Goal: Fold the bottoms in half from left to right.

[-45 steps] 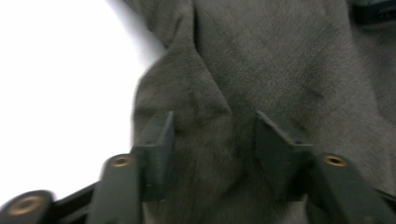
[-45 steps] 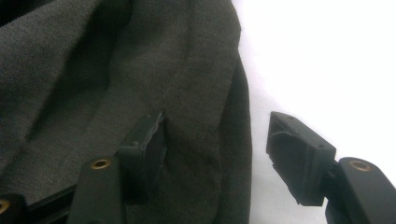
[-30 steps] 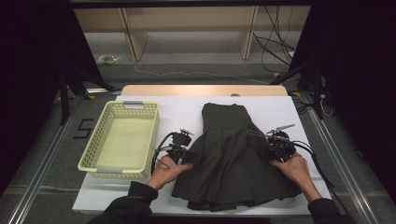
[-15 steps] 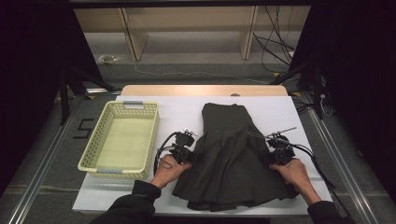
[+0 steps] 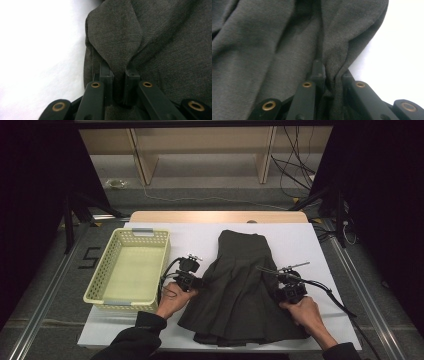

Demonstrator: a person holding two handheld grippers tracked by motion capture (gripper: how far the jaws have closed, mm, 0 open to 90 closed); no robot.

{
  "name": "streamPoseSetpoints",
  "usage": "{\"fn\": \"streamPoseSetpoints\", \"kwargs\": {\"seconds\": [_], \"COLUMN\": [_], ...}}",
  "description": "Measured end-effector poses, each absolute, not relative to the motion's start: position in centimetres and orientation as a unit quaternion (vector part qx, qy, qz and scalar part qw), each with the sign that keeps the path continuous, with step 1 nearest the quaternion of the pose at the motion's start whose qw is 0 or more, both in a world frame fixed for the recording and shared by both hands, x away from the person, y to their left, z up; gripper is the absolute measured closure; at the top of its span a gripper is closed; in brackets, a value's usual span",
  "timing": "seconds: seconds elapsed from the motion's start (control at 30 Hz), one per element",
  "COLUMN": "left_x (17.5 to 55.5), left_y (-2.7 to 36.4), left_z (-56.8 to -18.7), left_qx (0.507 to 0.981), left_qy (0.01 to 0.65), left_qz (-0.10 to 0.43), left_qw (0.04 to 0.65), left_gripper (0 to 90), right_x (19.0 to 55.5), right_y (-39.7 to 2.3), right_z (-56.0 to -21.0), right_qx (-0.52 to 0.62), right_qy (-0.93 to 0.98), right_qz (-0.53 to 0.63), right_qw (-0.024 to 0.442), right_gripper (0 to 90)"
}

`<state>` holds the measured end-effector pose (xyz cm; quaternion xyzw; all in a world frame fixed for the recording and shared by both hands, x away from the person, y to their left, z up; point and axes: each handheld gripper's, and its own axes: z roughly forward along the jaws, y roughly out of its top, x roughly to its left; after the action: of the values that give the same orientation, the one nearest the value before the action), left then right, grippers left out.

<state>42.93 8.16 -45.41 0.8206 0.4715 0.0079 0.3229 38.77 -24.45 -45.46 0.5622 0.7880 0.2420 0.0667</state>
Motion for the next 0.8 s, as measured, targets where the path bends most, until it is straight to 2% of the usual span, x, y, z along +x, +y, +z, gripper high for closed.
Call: {"fn": "streamPoseSetpoints", "kwargs": {"seconds": [0.4,0.53,0.6,0.67,0.73,0.8], "left_x": [41.7,41.5,41.5,41.5,41.6,41.8], "left_y": [10.0,10.1,10.0,10.1,10.5,11.0], "left_z": [-44.8,-45.0,-45.0,-44.8,-44.4,-43.7], "left_qx": [0.822,0.817,0.818,0.813,0.805,0.799], "left_qy": [0.472,0.481,0.482,0.487,0.496,0.502], "left_qz": [0.012,0.013,0.017,0.020,0.022,0.027], "left_qw": [0.318,0.317,0.314,0.319,0.325,0.330], "left_gripper": [80.3,78.6,73.4,64.4,50.0,42.0], "right_x": [37.9,37.6,37.6,37.8,37.9,38.1], "right_y": [-23.6,-22.9,-22.8,-23.1,-23.5,-24.0], "right_z": [-45.7,-45.6,-45.6,-45.6,-45.2,-44.7], "right_qx": [0.565,0.547,0.540,0.539,0.536,0.531], "right_qy": [0.780,0.794,0.800,0.800,0.798,0.797], "right_qz": [0.266,0.258,0.253,0.255,0.263,0.275], "right_qw": [0.041,0.065,0.070,0.073,0.079,0.081], "right_gripper": [81.1,79.2,74.7,66.3,53.2,43.1]}}
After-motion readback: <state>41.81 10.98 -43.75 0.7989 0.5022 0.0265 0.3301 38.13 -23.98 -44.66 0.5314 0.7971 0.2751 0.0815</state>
